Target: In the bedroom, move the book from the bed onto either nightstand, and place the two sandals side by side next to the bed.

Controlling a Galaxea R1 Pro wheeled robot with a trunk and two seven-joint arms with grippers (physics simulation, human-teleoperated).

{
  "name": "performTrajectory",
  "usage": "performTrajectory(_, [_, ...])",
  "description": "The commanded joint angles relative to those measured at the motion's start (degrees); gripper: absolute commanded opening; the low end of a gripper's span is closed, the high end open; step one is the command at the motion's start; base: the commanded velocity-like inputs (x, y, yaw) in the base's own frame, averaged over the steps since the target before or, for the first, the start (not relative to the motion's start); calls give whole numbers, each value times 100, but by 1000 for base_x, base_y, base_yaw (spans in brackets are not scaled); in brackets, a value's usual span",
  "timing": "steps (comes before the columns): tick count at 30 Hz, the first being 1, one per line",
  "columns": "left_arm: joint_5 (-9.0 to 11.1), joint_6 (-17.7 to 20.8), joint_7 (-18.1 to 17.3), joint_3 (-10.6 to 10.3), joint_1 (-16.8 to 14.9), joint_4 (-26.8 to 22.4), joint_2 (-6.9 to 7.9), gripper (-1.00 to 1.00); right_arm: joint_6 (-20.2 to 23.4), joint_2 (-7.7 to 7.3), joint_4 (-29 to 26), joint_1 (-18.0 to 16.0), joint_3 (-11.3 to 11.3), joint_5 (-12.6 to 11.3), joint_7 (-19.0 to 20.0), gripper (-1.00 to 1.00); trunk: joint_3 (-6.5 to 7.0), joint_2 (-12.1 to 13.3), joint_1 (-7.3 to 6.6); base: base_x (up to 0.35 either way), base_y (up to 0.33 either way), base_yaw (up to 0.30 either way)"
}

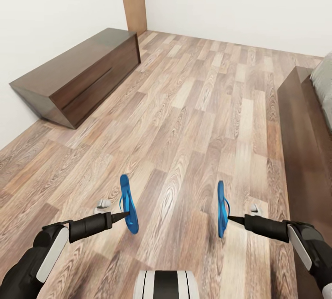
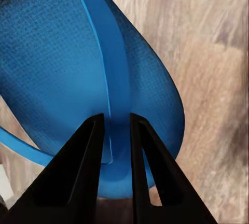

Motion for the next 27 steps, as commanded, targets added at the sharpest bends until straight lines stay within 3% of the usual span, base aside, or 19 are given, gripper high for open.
performTrajectory(1, [3, 24, -9, 3, -2, 3, 0, -100, -119, 3, 108, -2, -3, 51, 8, -100, 19, 0, -3, 0, 0, 0])
performTrajectory(4, [2, 20, -3, 1, -2, 74, -2, -100, -546, 5, 562, -2, -4, 319, 2, -100, 86, 4, -11, 0, 0, 0])
performTrajectory(7, [-68, -71, -1, 1, 1, 256, -58, -100, -1343, 6, 1226, -1, -1, 580, 18, -100, 152, 8, -19, 0, 0, 0])
performTrajectory(14, [-888, -492, -11, 1, 23, 821, -157, -100, -2281, 8, 2574, -1, 1, 679, 17, -100, 307, 18, -37, 0, 0, 0])
performTrajectory(15, [-960, -728, -10, 2, 28, 1186, -214, -100, -2632, 5, 2900, -2, 2, 681, 20, -100, 330, 19, -39, 0, 0, 0])
performTrajectory(16, [-1018, -1296, -20, 6, 31, 1755, -315, -100, -3071, 3, 3239, -2, 2, 680, 27, -100, 352, 20, -42, 0, 0, 0])
performTrajectory(17, [-1034, -1597, -27, 8, 32, 1971, -344, -100, -3215, 2, 3364, -2, 2, 679, 29, -100, 374, 22, -44, 0, 0, 0])
performTrajectory(18, [-1047, -1917, -32, 7, 33, 2175, -369, -100, -3341, 1, 3482, -2, 2, 679, 31, -100, 396, 23, -47, 0, 0, 0])
performTrajectory(20, [-1054, -2145, -24, 4, 33, 2337, -388, -100, -3431, 1, 3568, -2, 2, 677, 29, -100, 440, 26, -52, 0, 0, 0])
performTrajectory(27, [-1053, -2281, -2, 3, 33, 2467, -403, -100, -3479, 5, 3613, 0, 2, 655, 24, -100, 595, 35, -70, 0, 0, 0])
